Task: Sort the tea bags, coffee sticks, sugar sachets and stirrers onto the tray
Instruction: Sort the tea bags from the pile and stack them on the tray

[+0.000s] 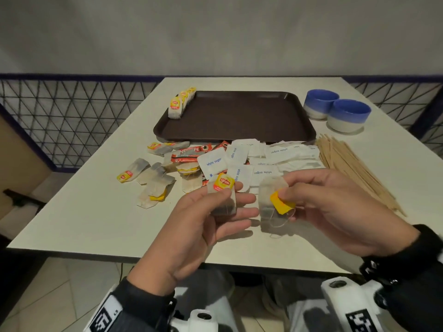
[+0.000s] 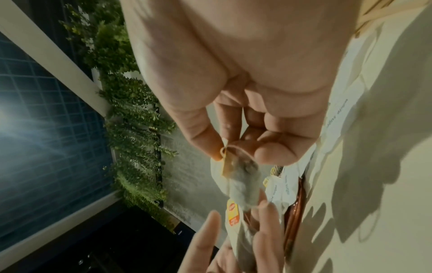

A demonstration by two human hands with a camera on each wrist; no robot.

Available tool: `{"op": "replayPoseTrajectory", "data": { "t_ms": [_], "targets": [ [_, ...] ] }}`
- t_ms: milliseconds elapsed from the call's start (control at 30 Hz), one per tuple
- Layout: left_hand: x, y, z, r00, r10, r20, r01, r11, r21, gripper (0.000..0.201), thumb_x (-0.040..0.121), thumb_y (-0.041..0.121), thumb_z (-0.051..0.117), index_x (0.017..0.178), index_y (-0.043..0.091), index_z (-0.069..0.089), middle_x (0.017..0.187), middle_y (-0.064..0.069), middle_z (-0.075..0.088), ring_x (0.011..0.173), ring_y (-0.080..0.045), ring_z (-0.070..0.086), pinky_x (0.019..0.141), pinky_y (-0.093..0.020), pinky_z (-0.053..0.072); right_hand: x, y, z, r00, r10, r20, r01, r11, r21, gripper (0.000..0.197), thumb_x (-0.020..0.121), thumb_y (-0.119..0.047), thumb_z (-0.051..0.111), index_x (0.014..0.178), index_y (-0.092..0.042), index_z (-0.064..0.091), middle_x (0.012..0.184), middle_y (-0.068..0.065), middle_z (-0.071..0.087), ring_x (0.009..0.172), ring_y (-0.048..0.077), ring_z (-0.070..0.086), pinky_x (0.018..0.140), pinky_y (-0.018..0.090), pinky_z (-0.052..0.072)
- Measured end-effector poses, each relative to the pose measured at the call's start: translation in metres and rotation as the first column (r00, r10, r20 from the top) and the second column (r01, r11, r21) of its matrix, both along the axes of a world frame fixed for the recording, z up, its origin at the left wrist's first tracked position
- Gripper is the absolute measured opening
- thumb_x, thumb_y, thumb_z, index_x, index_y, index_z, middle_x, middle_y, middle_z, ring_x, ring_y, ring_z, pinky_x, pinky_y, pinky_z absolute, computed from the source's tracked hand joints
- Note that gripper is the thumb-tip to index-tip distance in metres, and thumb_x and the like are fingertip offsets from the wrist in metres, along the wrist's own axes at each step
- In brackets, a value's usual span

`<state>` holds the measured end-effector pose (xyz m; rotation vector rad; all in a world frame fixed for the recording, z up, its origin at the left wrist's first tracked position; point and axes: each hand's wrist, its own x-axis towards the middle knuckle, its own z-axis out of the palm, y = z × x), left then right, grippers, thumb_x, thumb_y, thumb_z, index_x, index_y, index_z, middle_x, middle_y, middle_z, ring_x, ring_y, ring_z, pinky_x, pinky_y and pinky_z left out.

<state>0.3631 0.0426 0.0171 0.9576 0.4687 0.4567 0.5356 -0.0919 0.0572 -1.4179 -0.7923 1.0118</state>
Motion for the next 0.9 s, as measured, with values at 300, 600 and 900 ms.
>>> {"op": "replayPoseTrajectory", "data": {
  "t_ms": [300,600,900],
  "targets": [
    [0.000,-0.006,-0.003,0.999,0.051,0.001,-0.051,0.998,0.048,0.047,0.074,0.011,0.080,0.120,0.010,0.069,0.111,-0.021,0.077,0.093,-0.032,0.076,0.083,-0.047,0.064,-0.012,0.018,0.006,0.959,0.139,0.248,-0.125,0.990,-0.069,0.029,0.081,-0.002,0.079,0.107,-0.013,0.074,0.080,0.013,0.071,0.069,0.022,0.062,0.069,0.035,0.051],
    [0.008,-0.010,-0.008,0.967,0.250,0.049,-0.251,0.968,0.014,0.035,0.080,0.004,0.076,0.114,-0.001,0.071,0.105,-0.024,0.077,0.087,-0.036,0.076,0.075,-0.044,0.066,-0.021,0.012,0.002,0.945,0.077,0.317,-0.061,0.996,-0.058,0.049,0.074,-0.005,0.086,0.115,-0.025,0.070,0.087,0.008,0.070,0.061,0.019,0.057,0.066,0.032,0.053],
    [0.007,-0.003,-0.006,0.946,0.318,0.059,-0.308,0.942,-0.134,0.039,0.080,0.009,0.075,0.118,0.001,0.071,0.110,-0.018,0.078,0.100,-0.031,0.076,0.078,-0.039,0.065,-0.018,-0.012,-0.014,0.999,-0.017,0.038,0.019,0.999,-0.038,0.026,0.069,-0.007,0.080,0.094,-0.008,0.074,0.076,0.020,0.067,0.058,0.020,0.057,0.051,0.022,0.046]
  ]
}}
